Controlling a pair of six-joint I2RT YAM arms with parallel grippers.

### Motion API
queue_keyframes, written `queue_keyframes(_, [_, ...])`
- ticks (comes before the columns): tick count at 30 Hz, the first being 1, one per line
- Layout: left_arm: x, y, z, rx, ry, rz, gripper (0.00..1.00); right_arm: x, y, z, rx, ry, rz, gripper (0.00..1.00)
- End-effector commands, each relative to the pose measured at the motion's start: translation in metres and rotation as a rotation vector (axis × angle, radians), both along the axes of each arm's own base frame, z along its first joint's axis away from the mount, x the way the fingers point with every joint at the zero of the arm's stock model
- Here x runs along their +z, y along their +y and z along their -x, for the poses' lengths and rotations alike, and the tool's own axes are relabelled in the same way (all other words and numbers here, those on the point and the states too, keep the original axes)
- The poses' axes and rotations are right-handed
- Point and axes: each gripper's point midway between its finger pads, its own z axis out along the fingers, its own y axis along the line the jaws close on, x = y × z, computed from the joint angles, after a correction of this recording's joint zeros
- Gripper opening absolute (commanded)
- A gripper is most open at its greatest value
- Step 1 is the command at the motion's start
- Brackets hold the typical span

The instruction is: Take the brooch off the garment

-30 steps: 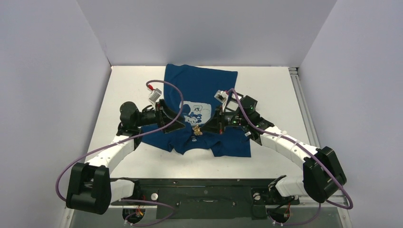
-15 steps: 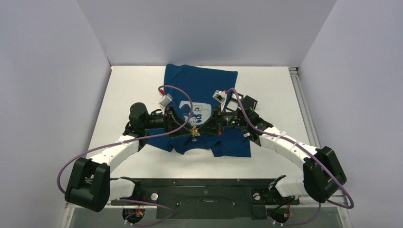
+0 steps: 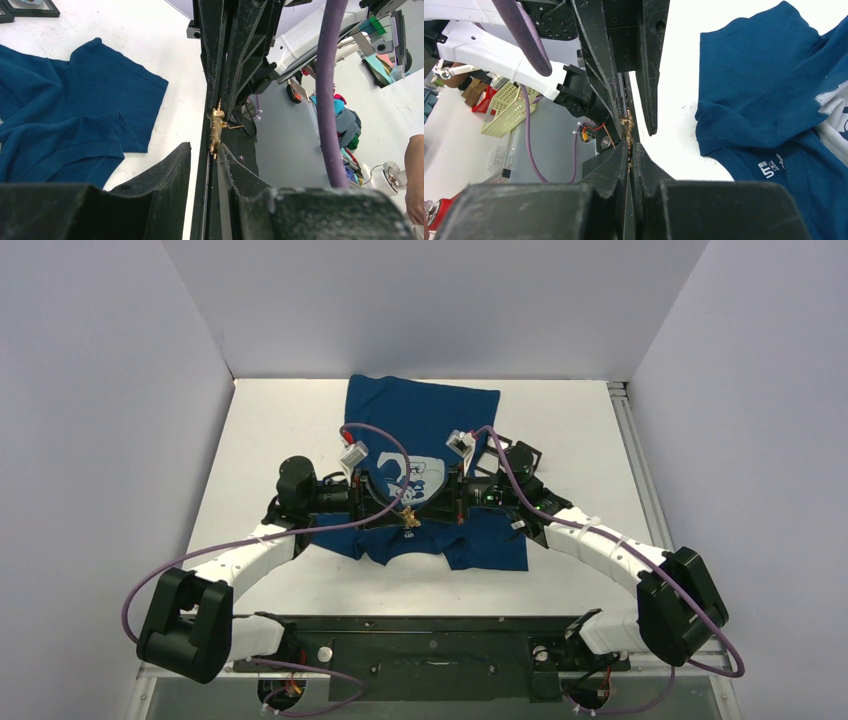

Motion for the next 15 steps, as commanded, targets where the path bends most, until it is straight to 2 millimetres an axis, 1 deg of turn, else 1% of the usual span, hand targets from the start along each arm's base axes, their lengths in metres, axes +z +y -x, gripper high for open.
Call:
queue_keyframes(1, [0.0067,-0.0028,-0.0004,-0.019,-0.043,0.016,0.22,0.0108,0.0045,0.0024,0.022,-0.059,-0.042,0.0])
queue_keyframes(3, [0.008,-0.0031,0.0006,-0.022,-0.041,0.022,0.24,0.0093,0.0046,0.0021,0.022,-0.056,-0.039,0.0])
queue_keyframes(8, [0.0101,-0.0033,0.0019,-0.028,-0.041,0.032,0.25,0.0066,0.0049,0.0024,0.022,-0.053,-0.032,0.0])
queue_keyframes(10, [0.0105,-0.0033,0.0025,-0.032,-0.041,0.035,0.22,0.0058,0.0048,0.002,0.021,-0.053,-0.03,0.0])
queue_keyframes(11, [0.0106,-0.0034,0.0029,-0.033,-0.039,0.035,0.18,0.0059,0.0048,0.0018,0.02,-0.054,-0.03,0.0])
queue_keyframes(15, [0.0126,-0.0033,0.0058,-0.037,-0.022,0.048,0.08,0.0033,0.0047,-0.0004,0.01,-0.066,-0.017,0.0])
